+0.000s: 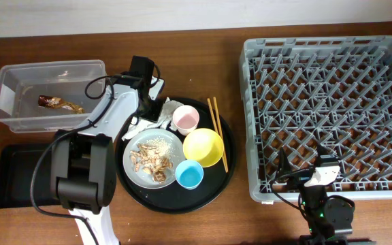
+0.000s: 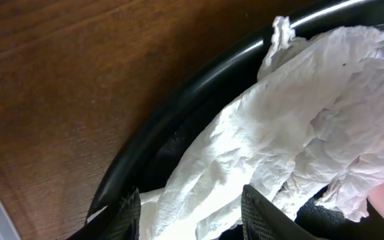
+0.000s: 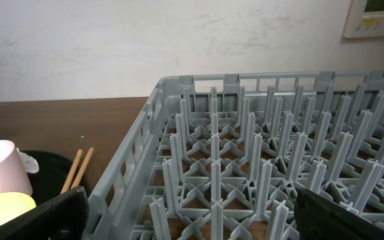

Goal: Sort waste into correct bins and load items into the dishwasher rack
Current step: 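Grasp the white tissue on the tray with the left gripper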

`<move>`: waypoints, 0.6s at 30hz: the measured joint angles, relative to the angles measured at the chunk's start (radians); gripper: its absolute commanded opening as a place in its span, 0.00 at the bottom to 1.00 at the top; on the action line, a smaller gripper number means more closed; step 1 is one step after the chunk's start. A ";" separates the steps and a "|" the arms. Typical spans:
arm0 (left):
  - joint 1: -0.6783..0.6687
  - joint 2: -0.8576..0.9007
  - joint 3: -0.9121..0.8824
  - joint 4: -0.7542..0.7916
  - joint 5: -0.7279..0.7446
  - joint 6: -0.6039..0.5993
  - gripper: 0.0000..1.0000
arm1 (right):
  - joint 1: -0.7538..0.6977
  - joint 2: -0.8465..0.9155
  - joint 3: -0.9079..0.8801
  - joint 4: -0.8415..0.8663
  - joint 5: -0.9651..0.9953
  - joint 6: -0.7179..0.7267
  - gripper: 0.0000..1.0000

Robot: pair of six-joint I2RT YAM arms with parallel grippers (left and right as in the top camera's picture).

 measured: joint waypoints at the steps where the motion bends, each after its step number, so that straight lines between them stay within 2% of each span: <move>1: 0.000 0.000 0.000 0.000 0.000 0.003 0.48 | 0.000 0.000 0.000 0.000 0.000 0.000 0.99; 4: 0.000 0.000 -0.016 0.002 0.000 0.005 0.43 | 0.000 0.000 0.000 0.000 0.000 0.001 0.99; 6: 0.000 0.000 -0.018 0.004 0.000 0.007 0.34 | 0.000 0.000 0.000 0.000 0.000 0.001 0.99; 8: 0.000 0.000 -0.026 0.005 0.000 0.008 0.31 | 0.000 0.000 0.000 0.000 0.000 0.001 0.99; 10: 0.000 0.000 -0.039 0.004 0.000 0.010 0.21 | 0.000 0.000 0.000 0.000 0.000 0.001 0.99; 12: 0.000 0.000 -0.040 0.004 0.000 0.011 0.03 | 0.000 0.000 0.000 0.000 0.000 0.001 0.99; 13: 0.000 0.000 -0.040 0.005 0.000 0.011 0.01 | 0.000 0.000 0.000 0.000 0.000 0.001 0.99; 18: 0.000 0.000 -0.027 -0.035 0.030 -0.008 0.00 | 0.000 0.000 0.000 0.000 0.000 0.001 0.99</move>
